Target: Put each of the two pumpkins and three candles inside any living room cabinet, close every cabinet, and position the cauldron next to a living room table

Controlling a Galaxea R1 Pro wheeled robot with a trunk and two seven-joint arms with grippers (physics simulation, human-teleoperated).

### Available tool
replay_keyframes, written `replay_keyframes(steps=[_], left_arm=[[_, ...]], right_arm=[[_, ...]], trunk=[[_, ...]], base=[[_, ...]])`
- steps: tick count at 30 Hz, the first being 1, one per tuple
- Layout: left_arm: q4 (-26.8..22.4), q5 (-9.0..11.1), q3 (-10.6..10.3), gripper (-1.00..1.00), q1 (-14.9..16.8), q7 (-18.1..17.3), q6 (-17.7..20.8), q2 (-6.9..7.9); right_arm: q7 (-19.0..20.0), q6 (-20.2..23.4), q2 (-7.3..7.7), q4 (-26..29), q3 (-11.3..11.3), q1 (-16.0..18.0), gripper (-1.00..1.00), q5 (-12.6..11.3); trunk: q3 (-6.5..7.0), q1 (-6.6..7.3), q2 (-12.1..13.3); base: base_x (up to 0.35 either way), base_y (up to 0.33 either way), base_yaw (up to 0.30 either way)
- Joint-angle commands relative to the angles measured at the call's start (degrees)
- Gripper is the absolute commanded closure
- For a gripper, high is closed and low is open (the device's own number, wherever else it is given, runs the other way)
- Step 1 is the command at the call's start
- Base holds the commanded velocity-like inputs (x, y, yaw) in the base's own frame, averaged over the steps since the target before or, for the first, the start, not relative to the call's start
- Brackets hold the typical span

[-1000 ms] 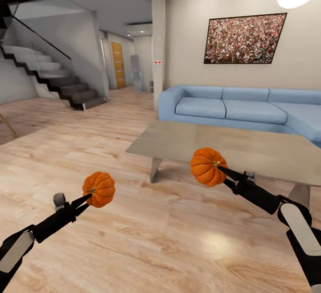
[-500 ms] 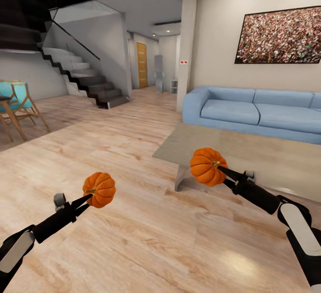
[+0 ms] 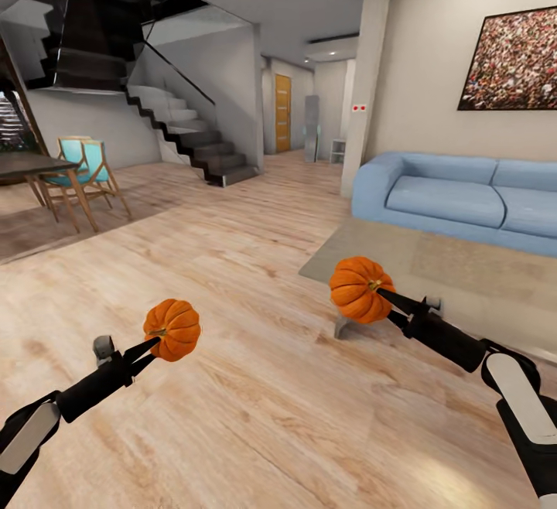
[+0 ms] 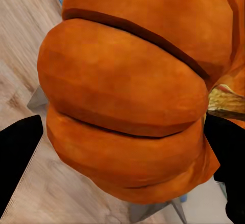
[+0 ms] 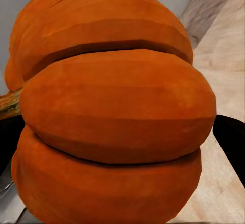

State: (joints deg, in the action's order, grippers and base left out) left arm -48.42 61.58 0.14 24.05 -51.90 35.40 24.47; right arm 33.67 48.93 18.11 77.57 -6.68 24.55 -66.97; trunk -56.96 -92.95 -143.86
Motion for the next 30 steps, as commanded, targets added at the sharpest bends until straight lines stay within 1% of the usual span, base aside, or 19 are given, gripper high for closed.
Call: replay_keyframes(steps=[1, 5, 14, 23, 30], left_arm=[[0.0, 0.7, 0.0, 1.00, 0.1, 0.0, 0.6, 0.02], [0.0, 0.7, 0.0, 1.00, 0.1, 0.0, 0.6, -0.01], [0.0, 0.7, 0.0, 1.00, 0.0, 0.0, 0.6, 0.01], [0.0, 0.7, 0.0, 1.00, 0.1, 0.0, 0.6, 0.03], [0.0, 0.7, 0.0, 1.00, 0.1, 0.0, 0.6, 0.01]], right_arm=[[0.1, 0.6, 0.00, 0.0, -0.1, 0.0, 1.00, -0.8], [0.1, 0.6, 0.00, 0.0, -0.1, 0.0, 1.00, -0.8], [0.1, 0.5, 0.00, 0.0, -0.1, 0.0, 1.00, -0.8], [0.1, 0.0, 0.04, 0.1, -0.1, 0.0, 1.00, -0.8], [0.1, 0.0, 0.00, 0.0, -0.1, 0.0, 1.00, -0.7]], trunk=[[-0.05, 0.02, 0.0], [-0.05, 0.02, 0.0], [-0.05, 0.02, 0.0], [-0.05, 0.02, 0.0], [-0.05, 0.02, 0.0]], base=[[0.000, 0.000, 0.284], [0.112, 0.039, 0.284], [0.265, 0.140, 0.284], [0.277, 0.168, 0.077], [0.277, 0.170, 0.264]])
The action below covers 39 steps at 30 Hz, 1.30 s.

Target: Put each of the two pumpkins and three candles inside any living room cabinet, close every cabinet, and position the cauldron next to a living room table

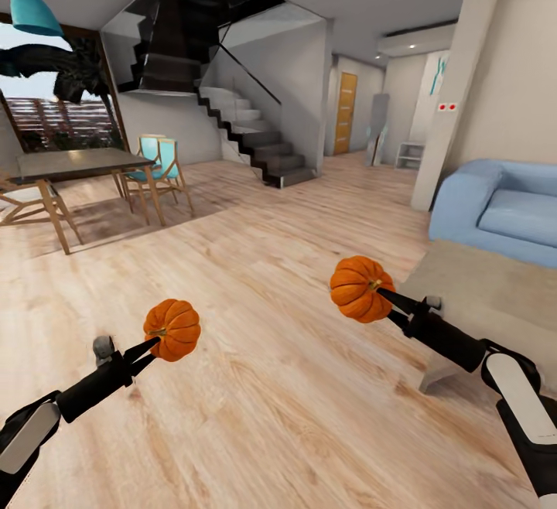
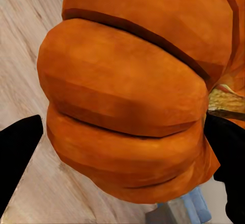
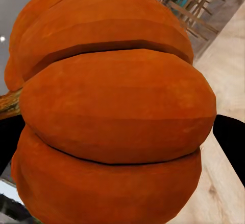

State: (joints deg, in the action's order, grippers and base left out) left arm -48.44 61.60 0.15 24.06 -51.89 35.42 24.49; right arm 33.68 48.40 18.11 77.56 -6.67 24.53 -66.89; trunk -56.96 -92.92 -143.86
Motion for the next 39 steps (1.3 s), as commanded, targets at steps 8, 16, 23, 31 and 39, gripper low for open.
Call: replay_keyframes(steps=[8, 16, 23, 31, 39], left_arm=[[0.0, 0.7, 0.0, 1.00, 0.1, 0.0, 0.6, 0.01], [0.0, 0.7, 0.0, 1.00, 0.0, 0.0, 0.6, -0.04], [0.0, 0.7, -0.1, 1.00, 0.1, 0.0, 0.6, -0.05], [0.0, 0.7, -0.1, 1.00, 0.1, 0.0, 0.6, 0.02], [0.0, 0.7, 0.0, 1.00, 0.1, 0.0, 0.6, 0.03]], right_arm=[[0.0, 0.6, 0.00, 0.0, -0.1, 0.0, 1.00, -0.8], [0.0, -0.4, 0.00, 0.0, 0.0, 0.0, 1.00, -0.9], [0.0, -0.4, 0.00, 0.0, 0.0, 0.1, 1.00, -0.9], [0.0, -0.4, 0.00, 0.0, 0.0, 0.0, 1.00, -1.0], [0.0, -0.4, 0.00, 0.0, 0.0, 0.0, 1.00, -0.7]], trunk=[[-0.05, -0.01, 0.0], [-0.05, -0.01, 0.0], [-0.05, -0.01, 0.0], [-0.05, -0.01, 0.0], [-0.05, -0.01, 0.0]], base=[[0.273, 0.172, 0.289], [0.272, 0.173, 0.290], [0.270, 0.173, 0.290], [0.260, 0.173, 0.290], [0.248, 0.163, 0.290]])
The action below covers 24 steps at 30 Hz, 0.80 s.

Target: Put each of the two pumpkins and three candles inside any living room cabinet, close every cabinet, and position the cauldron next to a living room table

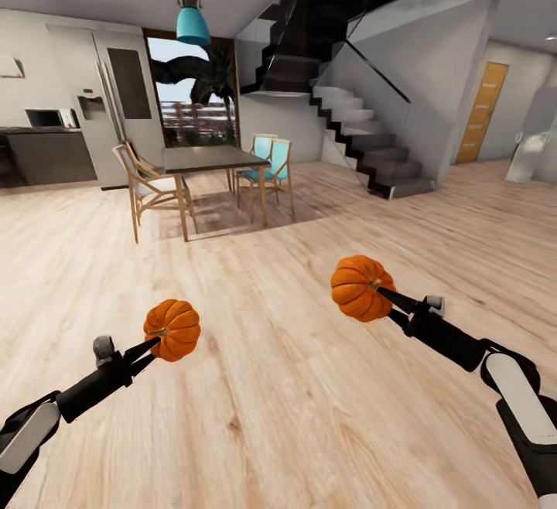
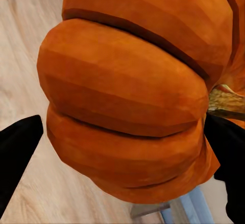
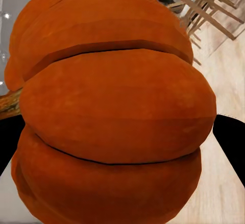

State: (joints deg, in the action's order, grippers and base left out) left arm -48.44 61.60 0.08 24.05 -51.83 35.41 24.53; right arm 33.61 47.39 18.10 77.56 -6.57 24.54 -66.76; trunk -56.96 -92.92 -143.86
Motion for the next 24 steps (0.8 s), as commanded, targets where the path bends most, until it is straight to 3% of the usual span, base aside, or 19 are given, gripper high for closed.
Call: replay_keyframes(steps=[1, 14, 19, 24], left_arm=[[0.0, 0.7, 0.0, 1.00, 0.1, 0.0, 0.6, -0.01], [-0.4, 0.7, -0.2, 1.00, 0.1, -0.1, 0.7, -0.14], [-0.6, 0.7, 0.4, 1.00, 0.1, -0.1, 5.9, -0.15], [-0.6, 0.7, 0.6, 1.00, 0.1, -0.2, 7.1, -0.12]], right_arm=[[0.1, 0.5, 0.00, 0.1, -0.1, 0.0, 1.00, -0.5], [0.1, 0.5, -0.07, -3.8, -0.1, 0.0, 1.00, 0.7], [0.1, 0.4, -0.01, -4.1, -0.2, 0.0, 1.00, 0.8], [0.1, -0.3, 0.00, -4.1, -0.2, 0.1, 1.00, 1.3]], trunk=[[-0.05, -0.01, 0.0], [-0.05, -0.01, 0.0], [-0.05, -0.01, 0.0], [-0.05, -0.01, 0.0]], base=[[0.243, 0.158, 0.290], [0.221, 0.151, 0.290], [0.224, 0.052, 0.289], [0.300, 0.004, 0.290]])
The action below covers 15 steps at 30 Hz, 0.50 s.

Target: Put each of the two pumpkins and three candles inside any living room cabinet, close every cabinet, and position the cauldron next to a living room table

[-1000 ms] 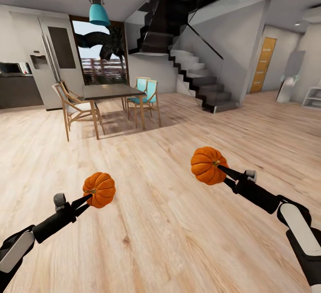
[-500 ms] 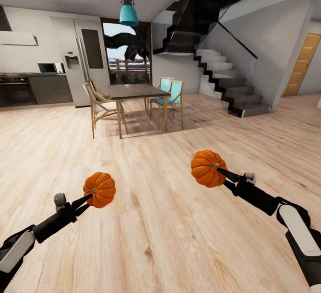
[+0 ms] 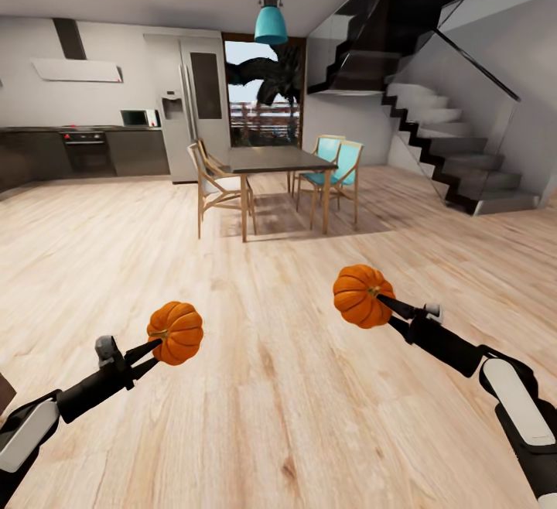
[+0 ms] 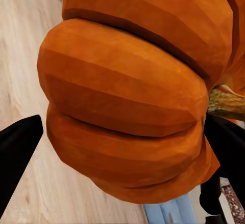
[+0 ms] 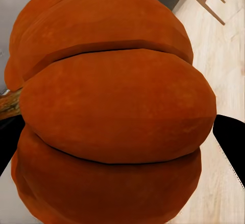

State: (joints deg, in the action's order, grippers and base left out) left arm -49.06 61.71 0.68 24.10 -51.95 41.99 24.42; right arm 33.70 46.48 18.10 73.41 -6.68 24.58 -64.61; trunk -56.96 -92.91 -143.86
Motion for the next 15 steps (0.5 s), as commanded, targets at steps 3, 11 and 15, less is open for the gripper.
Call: replay_keyframes(steps=[3, 11, 15], left_arm=[[0.0, 0.6, 0.1, 1.00, 0.1, 0.0, 0.7, 0.10], [0.0, 0.7, 0.0, 1.00, 0.0, -0.1, 0.8, 0.10], [0.0, 0.7, 0.0, 1.00, 0.1, -0.1, 0.8, 0.10]], right_arm=[[0.1, -0.7, 0.00, -1.3, 0.0, 0.0, 1.00, -0.7], [0.1, -1.0, 0.01, -2.6, 0.0, 0.0, 1.00, -0.5], [0.1, -1.1, 0.00, -2.7, -0.1, 0.0, 1.00, -0.5]], trunk=[[-0.05, -0.01, 0.0], [-0.05, -0.01, 0.0], [-0.05, -0.01, 0.0]], base=[[0.310, 0.000, 0.290], [0.313, 0.000, 0.289], [0.314, 0.000, 0.289]])
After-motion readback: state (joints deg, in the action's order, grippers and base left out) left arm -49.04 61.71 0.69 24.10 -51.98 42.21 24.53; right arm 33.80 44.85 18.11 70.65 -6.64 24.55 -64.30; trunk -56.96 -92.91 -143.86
